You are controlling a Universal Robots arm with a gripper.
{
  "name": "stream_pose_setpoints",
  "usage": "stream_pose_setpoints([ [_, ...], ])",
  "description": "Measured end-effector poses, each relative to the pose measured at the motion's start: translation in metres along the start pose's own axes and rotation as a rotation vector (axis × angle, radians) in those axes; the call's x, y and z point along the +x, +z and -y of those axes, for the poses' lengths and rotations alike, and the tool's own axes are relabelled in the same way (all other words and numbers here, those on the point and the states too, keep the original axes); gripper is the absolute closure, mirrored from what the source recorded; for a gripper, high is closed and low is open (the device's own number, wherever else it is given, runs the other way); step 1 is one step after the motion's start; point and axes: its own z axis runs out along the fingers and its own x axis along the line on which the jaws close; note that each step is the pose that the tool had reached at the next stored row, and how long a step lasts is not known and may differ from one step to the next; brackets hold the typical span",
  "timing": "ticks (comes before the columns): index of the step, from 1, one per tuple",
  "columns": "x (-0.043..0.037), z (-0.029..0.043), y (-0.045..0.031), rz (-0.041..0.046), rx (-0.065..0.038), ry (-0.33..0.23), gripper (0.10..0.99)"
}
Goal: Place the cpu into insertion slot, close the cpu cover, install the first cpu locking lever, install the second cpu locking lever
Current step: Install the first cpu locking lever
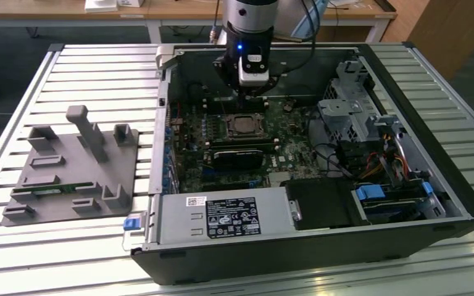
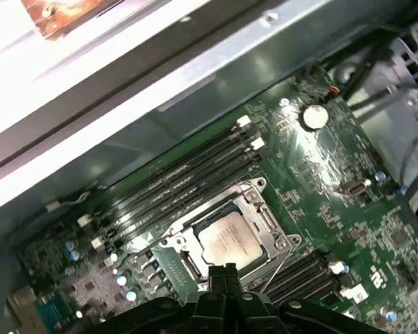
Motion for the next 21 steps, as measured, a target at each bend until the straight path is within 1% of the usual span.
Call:
stream_pose_setpoints([
  [14,0.0000,0.0000,0.0005,-0.0048,0.004,-0.254,0.980],
  [15,0.0000,0.0000,0.0005,-0.0050,0.004,-0.270,0.980],
  [18,0.0000,0.0000,0.0005,-0.0050,0.005,-0.296,0.980],
  [21,0.0000,0.0000,0.0006,-0.0062,0.005,-0.346,0.980],
])
